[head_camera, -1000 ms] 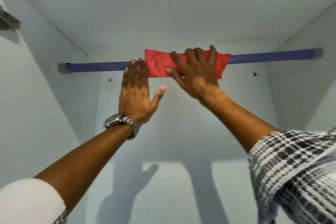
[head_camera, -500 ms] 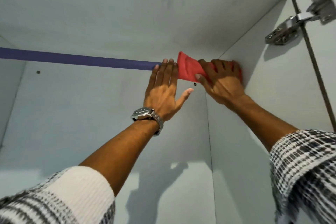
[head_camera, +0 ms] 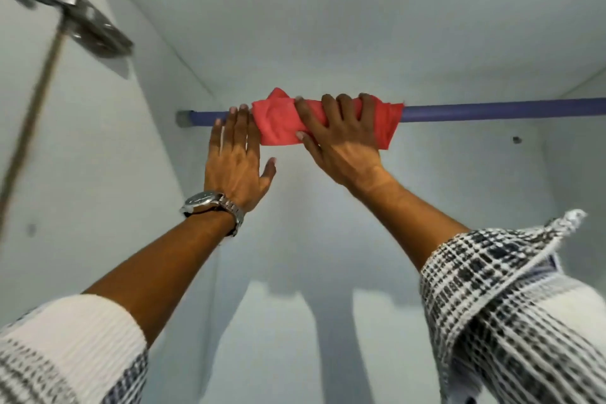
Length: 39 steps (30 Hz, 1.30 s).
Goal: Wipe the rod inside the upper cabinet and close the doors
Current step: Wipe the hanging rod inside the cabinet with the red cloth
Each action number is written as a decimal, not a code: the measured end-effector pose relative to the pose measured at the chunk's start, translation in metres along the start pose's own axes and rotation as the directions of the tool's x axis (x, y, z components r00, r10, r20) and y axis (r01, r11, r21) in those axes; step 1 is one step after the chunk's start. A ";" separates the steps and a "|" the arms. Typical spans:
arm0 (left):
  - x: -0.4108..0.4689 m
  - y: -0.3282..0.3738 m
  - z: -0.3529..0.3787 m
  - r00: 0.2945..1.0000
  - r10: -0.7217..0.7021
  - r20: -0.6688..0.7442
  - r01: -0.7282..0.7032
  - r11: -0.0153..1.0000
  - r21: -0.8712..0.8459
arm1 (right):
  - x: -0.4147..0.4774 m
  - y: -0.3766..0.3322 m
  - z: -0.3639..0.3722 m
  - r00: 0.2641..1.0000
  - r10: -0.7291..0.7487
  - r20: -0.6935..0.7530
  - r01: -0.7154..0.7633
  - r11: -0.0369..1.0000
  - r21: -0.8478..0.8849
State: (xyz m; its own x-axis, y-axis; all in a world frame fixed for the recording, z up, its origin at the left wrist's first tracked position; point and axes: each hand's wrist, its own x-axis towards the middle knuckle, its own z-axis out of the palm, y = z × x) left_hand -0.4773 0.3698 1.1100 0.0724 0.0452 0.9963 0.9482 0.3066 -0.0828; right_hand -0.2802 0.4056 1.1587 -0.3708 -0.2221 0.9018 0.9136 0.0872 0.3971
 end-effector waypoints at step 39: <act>0.052 0.332 -0.068 0.949 0.268 -0.165 -0.305 0.911 -0.278 | -0.130 0.339 -0.058 0.970 0.133 0.206 -0.083 0.969 -0.234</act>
State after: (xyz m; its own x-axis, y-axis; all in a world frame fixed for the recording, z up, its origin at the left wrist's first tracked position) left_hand -0.1378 0.4090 1.1354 0.3735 -0.0315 0.9271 0.9276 0.0007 -0.3737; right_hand 0.0873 0.4073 1.1656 -0.2724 -0.0042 0.9622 0.9549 -0.1239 0.2698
